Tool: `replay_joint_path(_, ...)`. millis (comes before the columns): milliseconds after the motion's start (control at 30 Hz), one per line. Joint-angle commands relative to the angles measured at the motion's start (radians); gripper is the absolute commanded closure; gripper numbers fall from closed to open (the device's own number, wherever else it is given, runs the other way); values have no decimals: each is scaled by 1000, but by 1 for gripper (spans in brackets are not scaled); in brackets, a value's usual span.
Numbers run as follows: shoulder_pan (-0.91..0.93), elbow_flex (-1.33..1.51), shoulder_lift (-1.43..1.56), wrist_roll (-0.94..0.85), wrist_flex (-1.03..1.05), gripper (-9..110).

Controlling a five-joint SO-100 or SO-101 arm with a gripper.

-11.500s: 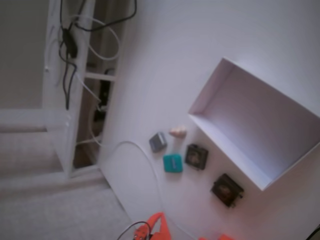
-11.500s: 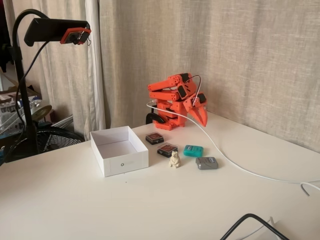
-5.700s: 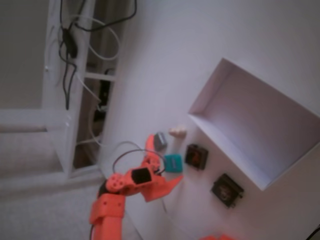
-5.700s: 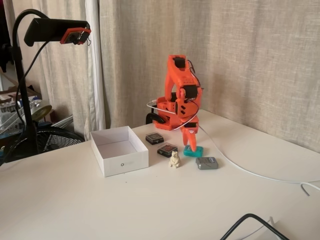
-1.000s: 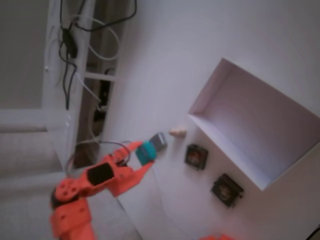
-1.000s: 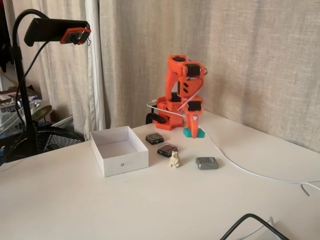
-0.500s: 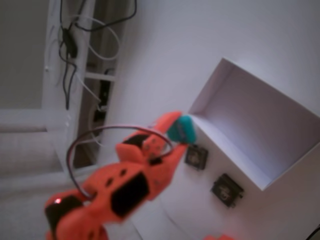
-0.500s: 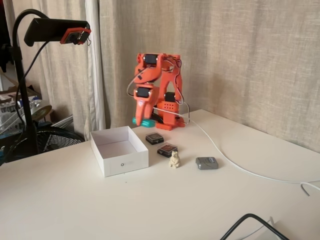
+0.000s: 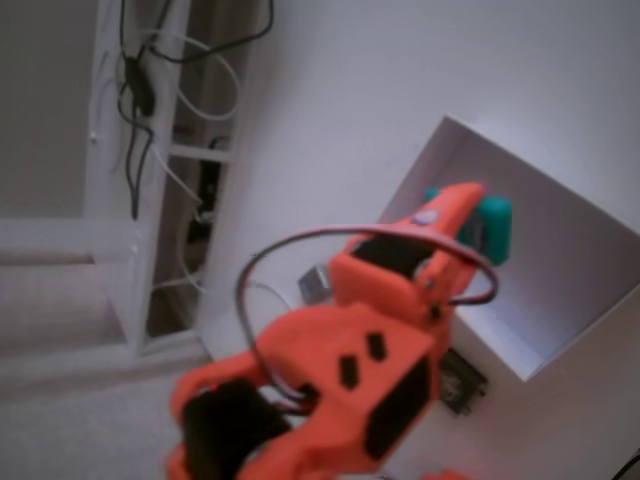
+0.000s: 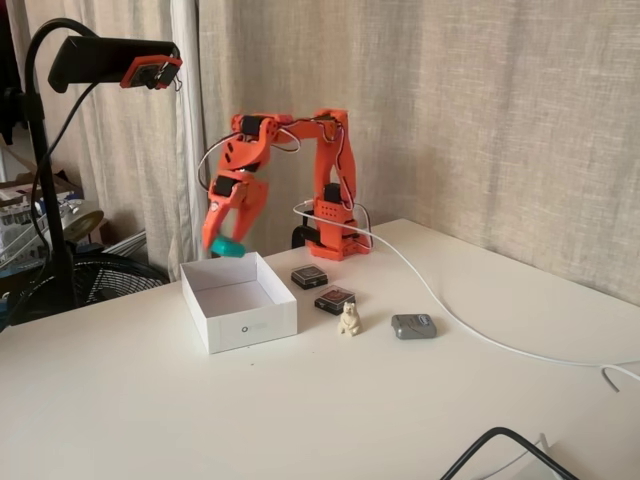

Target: Grasp the green cube and put it in the bin.

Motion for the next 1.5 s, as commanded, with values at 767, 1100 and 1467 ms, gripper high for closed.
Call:
replay_joint_path(767, -121, 41, 72, 9, -63, 21)
replay_joint_path(1100, -627, 440, 583, 12, -175, 21)
replay_joint_path(1467, -1287, 781, 1117, 11, -152, 21)
